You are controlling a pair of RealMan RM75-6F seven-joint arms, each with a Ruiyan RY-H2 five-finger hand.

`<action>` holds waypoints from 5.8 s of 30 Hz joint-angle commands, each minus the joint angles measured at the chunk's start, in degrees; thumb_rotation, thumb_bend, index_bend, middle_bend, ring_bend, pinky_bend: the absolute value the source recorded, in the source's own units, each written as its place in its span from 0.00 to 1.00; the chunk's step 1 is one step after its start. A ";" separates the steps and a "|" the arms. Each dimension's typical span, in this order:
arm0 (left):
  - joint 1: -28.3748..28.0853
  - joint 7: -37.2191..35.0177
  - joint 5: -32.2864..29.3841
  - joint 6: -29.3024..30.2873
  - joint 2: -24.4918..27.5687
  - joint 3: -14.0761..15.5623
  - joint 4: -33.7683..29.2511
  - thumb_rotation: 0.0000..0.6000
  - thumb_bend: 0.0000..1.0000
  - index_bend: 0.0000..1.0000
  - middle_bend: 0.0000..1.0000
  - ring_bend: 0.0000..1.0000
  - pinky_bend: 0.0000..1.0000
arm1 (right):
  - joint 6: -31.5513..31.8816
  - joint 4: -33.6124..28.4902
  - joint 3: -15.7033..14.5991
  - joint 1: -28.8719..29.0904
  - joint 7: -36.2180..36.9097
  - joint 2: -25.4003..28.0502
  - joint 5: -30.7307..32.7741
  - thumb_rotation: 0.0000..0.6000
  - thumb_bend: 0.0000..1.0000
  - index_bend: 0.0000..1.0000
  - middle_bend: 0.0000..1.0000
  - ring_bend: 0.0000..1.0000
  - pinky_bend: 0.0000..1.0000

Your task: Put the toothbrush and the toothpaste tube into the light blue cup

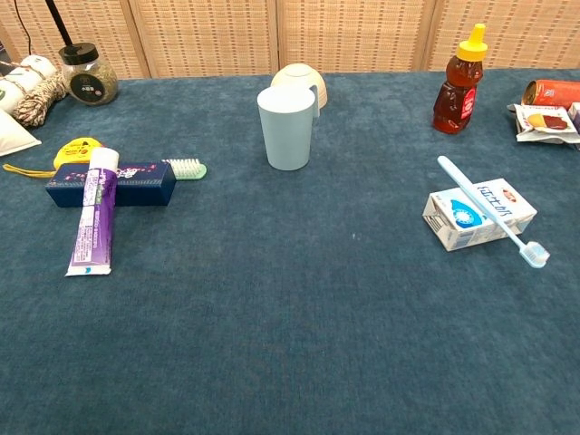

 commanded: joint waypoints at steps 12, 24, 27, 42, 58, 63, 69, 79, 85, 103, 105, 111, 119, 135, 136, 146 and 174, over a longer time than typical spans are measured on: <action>-0.84 0.94 -1.74 -2.15 0.20 -0.55 -1.01 1.00 0.00 0.00 0.00 0.00 0.00 | -13.43 0.04 5.37 13.46 -11.59 -9.98 9.33 1.00 0.00 0.07 0.00 0.00 0.00; -1.31 1.45 -2.74 -3.31 0.27 -0.85 -1.54 1.00 0.00 0.00 0.00 0.00 0.00 | -14.34 4.18 9.86 21.63 -31.09 -23.42 30.32 1.00 0.00 0.15 0.00 0.00 0.00; -1.41 1.41 -2.97 -3.51 0.30 -0.94 -1.54 1.00 0.00 0.00 0.00 0.00 0.00 | -13.57 4.36 9.81 22.88 -33.27 -24.89 32.11 1.00 0.00 0.17 0.00 0.00 0.00; -1.44 -0.11 -3.49 -3.67 0.78 -1.08 -1.20 1.00 0.00 0.00 0.00 0.00 0.00 | -6.58 8.65 9.85 26.19 -40.93 -32.52 37.95 1.00 0.00 0.19 0.00 0.00 0.00; -1.38 -1.63 -3.52 -3.57 1.26 -1.06 -0.98 1.00 0.00 0.00 0.00 0.00 0.00 | -0.59 2.59 12.61 27.41 -48.57 -32.24 48.10 1.00 0.00 0.34 0.00 0.00 0.00; -1.24 -2.22 -3.67 -3.32 1.34 -1.13 -0.80 1.00 0.00 0.00 0.00 0.00 0.00 | -0.22 3.18 13.68 28.65 -49.96 -33.08 51.69 1.00 0.00 0.36 0.00 0.00 0.00; -1.28 -2.31 -3.87 -3.39 1.37 -1.25 -0.65 1.00 0.00 0.00 0.00 0.00 0.00 | 0.41 3.17 15.92 30.36 -51.88 -33.02 56.90 1.00 0.00 0.38 0.00 0.00 0.00; -1.23 -2.13 -3.83 -3.33 1.35 -1.24 -0.77 1.00 0.00 0.00 0.00 0.00 0.00 | -0.52 3.70 17.39 32.49 -52.99 -32.66 63.25 1.00 0.00 0.38 0.00 0.00 0.00; -1.25 -2.23 -3.94 -3.37 1.39 -1.30 -0.82 1.00 0.00 0.00 0.00 0.00 0.00 | -0.87 3.95 17.81 33.72 -53.19 -32.41 65.18 1.00 0.00 0.38 0.00 0.00 0.00; -1.31 -2.57 -4.22 -3.63 1.47 -1.38 -0.90 1.00 0.00 0.00 0.00 0.00 0.00 | -1.65 5.61 17.66 37.41 -54.42 -32.51 70.29 1.00 0.00 0.43 0.00 0.00 0.00; -1.31 -2.56 -4.22 -3.65 1.46 -1.38 -0.90 1.00 0.00 0.00 0.00 0.00 0.00 | -1.62 5.68 17.52 37.62 -54.33 -32.55 70.25 1.00 0.01 0.45 0.00 0.00 0.00; -1.32 -2.62 -4.18 -3.68 1.48 -1.36 -0.89 1.00 0.00 0.00 0.00 0.00 0.00 | -1.59 5.74 17.12 38.37 -54.00 -32.69 70.37 1.00 0.13 0.48 0.00 0.00 0.00; -1.38 -2.79 -4.26 -3.80 1.56 -1.39 -0.86 1.00 0.00 0.00 0.00 0.00 0.00 | -1.53 5.99 16.53 39.20 -53.92 -32.76 70.67 1.00 0.28 0.49 0.00 0.00 0.00; -1.35 -2.96 -4.30 -3.72 1.57 -1.44 -0.77 1.00 0.00 0.00 0.00 0.00 0.00 | -1.52 6.51 14.77 40.47 -54.22 -32.80 70.19 1.00 0.39 0.52 0.00 0.00 0.00; -1.36 -3.00 -4.30 -3.73 1.58 -1.45 -0.77 1.00 0.00 0.00 0.00 0.00 0.00 | -1.40 6.60 14.62 40.50 -54.12 -32.88 69.87 1.00 0.39 0.53 0.00 0.00 0.00; -1.35 -2.87 -4.28 -3.75 1.57 -1.43 -0.78 1.00 0.00 0.00 0.00 0.00 0.00 | -1.60 7.23 13.49 40.41 -53.34 -33.06 68.36 1.00 0.41 0.57 0.00 0.00 0.00; -1.34 -3.36 -4.20 -3.84 1.76 -1.31 -0.77 1.00 0.00 0.00 0.00 0.00 0.00 | -11.35 -1.68 19.94 39.43 -37.94 -23.11 57.10 1.00 0.48 0.59 0.00 0.00 0.00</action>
